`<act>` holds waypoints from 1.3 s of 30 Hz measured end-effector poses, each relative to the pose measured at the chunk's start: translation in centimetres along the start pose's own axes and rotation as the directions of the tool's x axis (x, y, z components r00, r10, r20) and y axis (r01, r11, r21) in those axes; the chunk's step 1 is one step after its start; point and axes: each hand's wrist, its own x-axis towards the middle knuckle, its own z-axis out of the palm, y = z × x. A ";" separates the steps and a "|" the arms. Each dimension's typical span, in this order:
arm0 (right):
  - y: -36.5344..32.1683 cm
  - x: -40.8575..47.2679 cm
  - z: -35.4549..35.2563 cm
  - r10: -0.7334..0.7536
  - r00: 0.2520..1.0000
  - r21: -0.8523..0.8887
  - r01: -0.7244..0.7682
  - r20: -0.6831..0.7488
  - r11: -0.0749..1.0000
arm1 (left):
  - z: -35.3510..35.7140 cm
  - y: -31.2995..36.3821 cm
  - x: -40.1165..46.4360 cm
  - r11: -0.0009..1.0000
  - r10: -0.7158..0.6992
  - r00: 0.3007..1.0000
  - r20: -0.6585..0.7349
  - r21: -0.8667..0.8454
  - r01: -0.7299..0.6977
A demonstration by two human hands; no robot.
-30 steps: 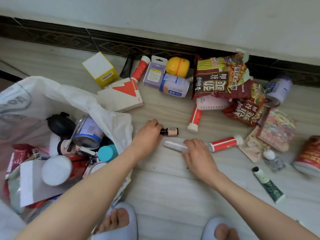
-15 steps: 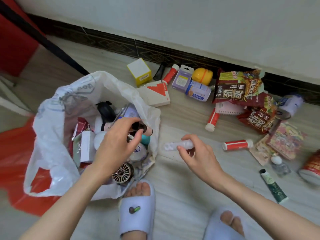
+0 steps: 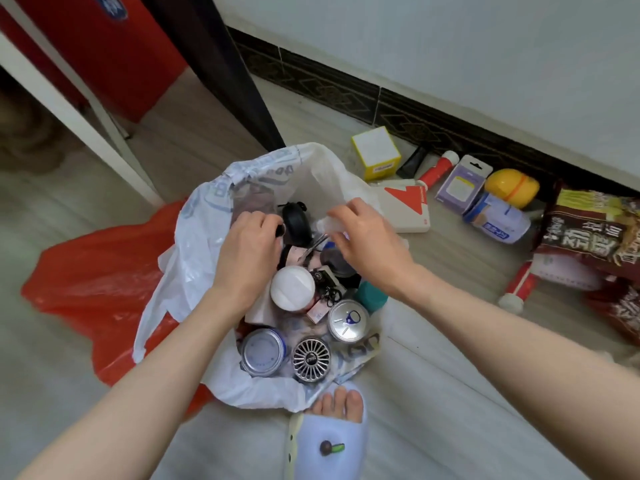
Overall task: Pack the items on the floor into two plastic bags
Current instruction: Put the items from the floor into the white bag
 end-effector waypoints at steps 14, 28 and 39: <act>1.5 0.3 2.9 -0.196 0.969 -0.143 0.217 0.148 0.966 | 2.3 0.0 0.4 0.994 0.113 0.966 0.233 -0.015 -0.113; 14.6 -18.1 -5.1 0.170 0.985 -0.269 -0.153 0.040 0.951 | 5.1 14.4 -3.3 0.847 0.487 0.854 0.185 -0.339 -0.410; 25.5 -29.2 -3.0 0.491 0.865 -0.258 -0.501 -0.106 0.826 | 14.0 28.8 1.4 0.765 0.643 0.695 0.322 -0.307 -0.566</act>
